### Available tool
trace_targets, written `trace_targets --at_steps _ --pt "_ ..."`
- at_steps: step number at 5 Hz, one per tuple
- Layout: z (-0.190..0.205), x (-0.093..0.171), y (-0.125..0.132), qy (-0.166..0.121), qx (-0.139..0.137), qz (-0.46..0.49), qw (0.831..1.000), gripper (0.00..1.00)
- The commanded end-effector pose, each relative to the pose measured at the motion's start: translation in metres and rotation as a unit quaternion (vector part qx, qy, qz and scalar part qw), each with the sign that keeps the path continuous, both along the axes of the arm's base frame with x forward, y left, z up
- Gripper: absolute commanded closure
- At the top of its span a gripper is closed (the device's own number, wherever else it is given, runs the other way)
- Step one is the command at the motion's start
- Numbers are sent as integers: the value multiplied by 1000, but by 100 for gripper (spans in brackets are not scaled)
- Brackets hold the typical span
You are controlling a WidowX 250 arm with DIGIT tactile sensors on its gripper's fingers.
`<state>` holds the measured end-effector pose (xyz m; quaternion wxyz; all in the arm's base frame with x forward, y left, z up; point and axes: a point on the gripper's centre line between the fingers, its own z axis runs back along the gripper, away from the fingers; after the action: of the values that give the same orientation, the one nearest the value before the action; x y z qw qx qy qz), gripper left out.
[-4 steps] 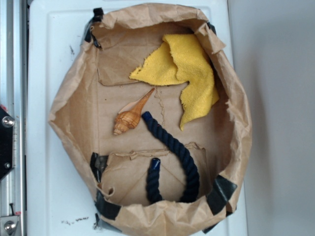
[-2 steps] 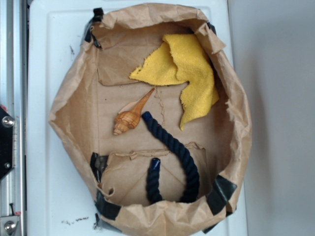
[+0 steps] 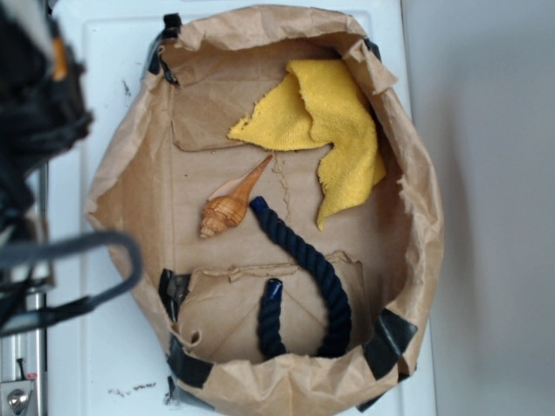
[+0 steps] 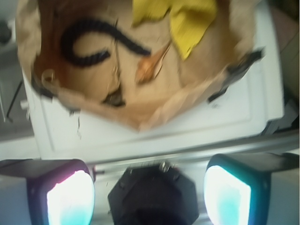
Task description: Grab the yellow cloth.
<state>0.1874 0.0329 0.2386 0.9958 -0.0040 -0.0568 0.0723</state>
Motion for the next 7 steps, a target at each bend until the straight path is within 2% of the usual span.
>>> trace_targets --at_steps 1,2,3,4,5,7 --pt "32 18 13 -56 16 -62 996 0" --pt "50 36 18 -129 23 -95 987 0" --pt "19 58 22 -200 3 -125 972 0" --pt "-24 75 28 -217 36 -131 967 0" --pt "-56 79 33 -199 52 -137 969 0" --pt "-56 79 33 -199 52 -137 969 0"
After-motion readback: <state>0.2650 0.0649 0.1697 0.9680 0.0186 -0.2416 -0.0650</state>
